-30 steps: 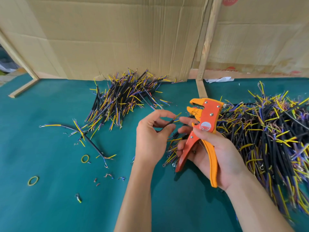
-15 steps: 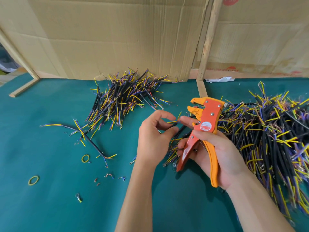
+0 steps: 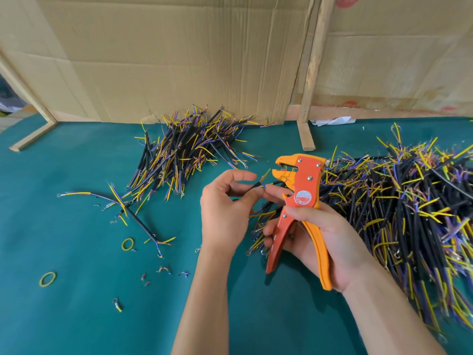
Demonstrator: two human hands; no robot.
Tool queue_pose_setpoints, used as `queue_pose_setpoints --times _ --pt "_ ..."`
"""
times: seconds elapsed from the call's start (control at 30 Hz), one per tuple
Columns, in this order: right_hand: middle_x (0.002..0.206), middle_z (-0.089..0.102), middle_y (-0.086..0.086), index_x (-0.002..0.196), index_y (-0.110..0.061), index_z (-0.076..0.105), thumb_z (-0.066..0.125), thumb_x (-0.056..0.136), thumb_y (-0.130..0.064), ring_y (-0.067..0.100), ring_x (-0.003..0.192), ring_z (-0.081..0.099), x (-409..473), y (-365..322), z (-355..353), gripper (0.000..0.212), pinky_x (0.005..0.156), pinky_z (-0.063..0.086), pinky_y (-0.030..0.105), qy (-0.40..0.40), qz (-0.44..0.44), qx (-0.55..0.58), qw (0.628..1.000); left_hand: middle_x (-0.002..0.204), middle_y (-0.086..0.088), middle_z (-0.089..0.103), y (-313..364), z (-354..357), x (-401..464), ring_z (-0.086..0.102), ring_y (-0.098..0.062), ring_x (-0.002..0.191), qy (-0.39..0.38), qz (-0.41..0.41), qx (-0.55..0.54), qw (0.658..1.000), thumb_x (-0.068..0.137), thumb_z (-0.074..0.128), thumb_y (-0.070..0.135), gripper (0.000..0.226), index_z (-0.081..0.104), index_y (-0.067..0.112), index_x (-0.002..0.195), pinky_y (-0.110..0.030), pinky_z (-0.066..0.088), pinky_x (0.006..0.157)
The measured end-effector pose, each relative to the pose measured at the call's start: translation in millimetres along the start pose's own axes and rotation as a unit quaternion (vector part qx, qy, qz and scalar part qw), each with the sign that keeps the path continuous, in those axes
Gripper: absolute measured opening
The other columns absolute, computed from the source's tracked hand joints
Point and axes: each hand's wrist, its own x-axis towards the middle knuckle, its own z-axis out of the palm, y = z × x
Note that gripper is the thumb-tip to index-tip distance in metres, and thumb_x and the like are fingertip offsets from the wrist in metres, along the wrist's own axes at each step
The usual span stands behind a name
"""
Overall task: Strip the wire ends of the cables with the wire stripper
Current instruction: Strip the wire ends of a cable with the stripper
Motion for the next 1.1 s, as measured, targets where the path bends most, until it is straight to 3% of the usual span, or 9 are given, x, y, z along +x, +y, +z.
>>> queue_pose_setpoints --times 0.2,0.4,0.5,0.6,0.67,0.77,0.87,0.97,1.1 --pt "0.131 0.063 0.028 0.134 -0.004 0.064 0.060 0.092 -0.023 0.037 0.080 0.068 -2 -5 -6 0.046 0.077 0.059 0.052 0.019 0.028 0.057 0.998 0.068 0.006 0.072 -2 0 2 0.063 -0.012 0.061 0.042 -0.015 0.001 0.999 0.081 0.079 0.013 0.012 0.076 0.024 0.078 -0.036 0.056 0.071" --pt "0.117 0.064 0.030 0.141 -0.016 0.059 0.062 0.093 -0.029 0.048 0.096 0.066 -11 -13 -16 0.050 0.091 0.049 0.071 -0.051 0.109 0.026 0.992 0.071 0.009 0.073 2 -1 3 0.064 -0.006 0.056 0.067 -0.048 -0.036 0.996 0.085 0.068 0.010 0.018 0.078 0.024 0.080 -0.020 0.049 0.064" --pt "0.114 0.065 0.030 0.143 -0.015 0.056 0.061 0.095 -0.032 0.045 0.088 0.066 -9 -12 -14 0.051 0.085 0.053 0.064 -0.050 0.115 0.028 0.992 0.073 0.009 0.073 3 -1 3 0.061 -0.007 0.056 0.067 -0.041 -0.035 0.996 0.086 0.067 0.007 0.019 0.077 0.023 0.081 -0.020 0.049 0.064" --pt "0.118 0.066 0.032 0.141 -0.007 0.050 0.061 0.095 -0.031 0.041 0.076 0.065 -6 -8 -10 0.054 0.072 0.057 0.054 -0.029 0.093 0.027 0.995 0.077 0.009 0.074 4 -1 2 0.061 -0.007 0.062 0.067 -0.023 -0.033 0.997 0.088 0.068 0.007 0.021 0.077 0.025 0.082 -0.030 0.054 0.070" --pt "0.124 0.065 0.034 0.141 -0.005 0.047 0.065 0.092 -0.028 0.042 0.077 0.067 -4 -5 -8 0.058 0.073 0.058 0.054 -0.011 0.077 0.029 0.997 0.077 0.010 0.074 4 -1 2 0.061 -0.004 0.067 0.065 -0.014 -0.035 0.997 0.089 0.068 0.009 0.022 0.078 0.027 0.082 -0.033 0.053 0.073" --pt "0.130 0.062 0.034 0.143 -0.018 0.055 0.063 0.095 -0.030 0.049 0.094 0.069 -2 -4 -8 0.050 0.086 0.057 0.058 0.007 0.060 0.048 0.997 0.073 0.014 0.071 1 -2 3 0.059 -0.001 0.067 0.069 -0.006 -0.044 0.997 0.091 0.068 0.010 0.020 0.077 0.028 0.088 -0.028 0.047 0.071" --pt "0.128 0.064 0.030 0.144 -0.035 0.055 0.052 0.104 -0.038 0.054 0.111 0.063 -4 -5 -10 0.041 0.096 0.051 0.063 -0.037 0.076 0.062 0.995 0.076 0.012 0.071 0 -3 4 0.063 -0.009 0.072 0.091 0.018 -0.052 0.994 0.092 0.069 0.014 0.018 0.076 0.030 0.093 -0.031 0.049 0.073" --pt "0.112 0.065 0.027 0.147 -0.036 0.052 0.048 0.107 -0.038 0.047 0.100 0.063 -6 -4 -8 0.040 0.097 0.048 0.065 -0.075 0.081 0.060 0.992 0.083 0.005 0.073 0 -4 4 0.065 -0.015 0.074 0.135 0.048 -0.058 0.988 0.091 0.068 0.017 0.019 0.075 0.034 0.094 -0.039 0.055 0.074" --pt "0.095 0.064 0.026 0.139 -0.025 0.059 0.060 0.099 -0.033 0.039 0.076 0.062 -4 -1 1 0.041 0.077 0.055 0.058 -0.039 0.072 0.008 0.997 0.085 -0.004 0.073 -1 -4 5 0.065 -0.026 0.074 0.136 0.059 -0.039 0.988 0.093 0.068 0.012 0.023 0.074 0.034 0.094 -0.047 0.056 0.076"
